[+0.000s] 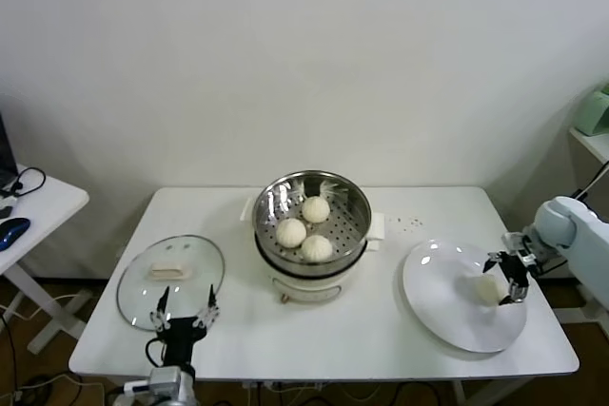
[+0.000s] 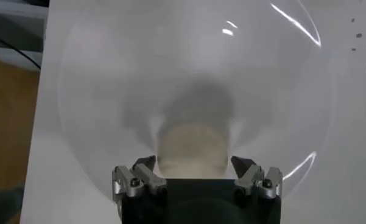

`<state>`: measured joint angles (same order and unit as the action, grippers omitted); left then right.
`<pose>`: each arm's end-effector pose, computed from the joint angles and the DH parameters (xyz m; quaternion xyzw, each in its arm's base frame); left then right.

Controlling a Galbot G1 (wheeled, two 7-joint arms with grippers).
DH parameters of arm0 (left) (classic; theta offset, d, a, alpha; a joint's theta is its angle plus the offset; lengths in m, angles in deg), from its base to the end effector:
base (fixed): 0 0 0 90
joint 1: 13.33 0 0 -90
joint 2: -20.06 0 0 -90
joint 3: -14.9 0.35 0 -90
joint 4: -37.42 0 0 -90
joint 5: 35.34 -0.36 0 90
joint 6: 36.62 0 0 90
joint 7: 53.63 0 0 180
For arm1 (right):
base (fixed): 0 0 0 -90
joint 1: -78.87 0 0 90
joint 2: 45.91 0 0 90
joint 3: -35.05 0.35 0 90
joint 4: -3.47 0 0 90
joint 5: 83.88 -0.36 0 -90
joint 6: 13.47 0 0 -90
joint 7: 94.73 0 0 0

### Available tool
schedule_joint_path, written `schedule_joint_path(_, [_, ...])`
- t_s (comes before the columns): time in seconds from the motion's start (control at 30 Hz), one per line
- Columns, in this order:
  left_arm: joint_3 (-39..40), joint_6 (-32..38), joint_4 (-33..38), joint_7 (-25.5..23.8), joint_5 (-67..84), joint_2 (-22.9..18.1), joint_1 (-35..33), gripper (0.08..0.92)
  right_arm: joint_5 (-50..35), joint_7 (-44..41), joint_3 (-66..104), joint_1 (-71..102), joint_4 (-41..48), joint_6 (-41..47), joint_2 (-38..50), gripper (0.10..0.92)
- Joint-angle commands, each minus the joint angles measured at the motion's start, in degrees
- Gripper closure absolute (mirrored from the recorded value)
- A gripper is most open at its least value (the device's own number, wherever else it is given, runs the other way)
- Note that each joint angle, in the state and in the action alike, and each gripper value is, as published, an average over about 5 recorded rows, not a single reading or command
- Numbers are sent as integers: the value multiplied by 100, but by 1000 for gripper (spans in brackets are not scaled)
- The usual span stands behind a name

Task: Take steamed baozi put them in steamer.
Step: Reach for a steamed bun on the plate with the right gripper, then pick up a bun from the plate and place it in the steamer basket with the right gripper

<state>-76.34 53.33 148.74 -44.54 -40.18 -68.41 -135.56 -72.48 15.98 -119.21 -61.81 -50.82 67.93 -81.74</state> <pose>0.1669 0.0131 -0.3639 0.0784 -0.9906 -0.0662 0.0904 0.4993 -0.3000 -0.2448 0.5309 -0.5121 0.5067 0.4463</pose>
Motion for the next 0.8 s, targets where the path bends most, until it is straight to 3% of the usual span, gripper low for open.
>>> schedule_joint_path(0.03, [8, -21, -14, 9, -14, 8, 17, 177, 84, -15, 10, 55, 21, -22, -42, 203])
schedule_joint_path(0.2, [44, -24, -15, 40, -56, 9, 39, 177, 106, -12, 8, 44, 17, -28, -41, 218])
schedule_joint_path(0.57, [57, -21, -9, 50, -75, 3, 27, 177, -47, 37, -4, -19, 11, -8, -27, 335])
schedule_joint_path(0.8, [78, -27, 35, 46, -91, 12, 9, 177, -1435, 106, -1085, -1170, 1, 387, 55, 338])
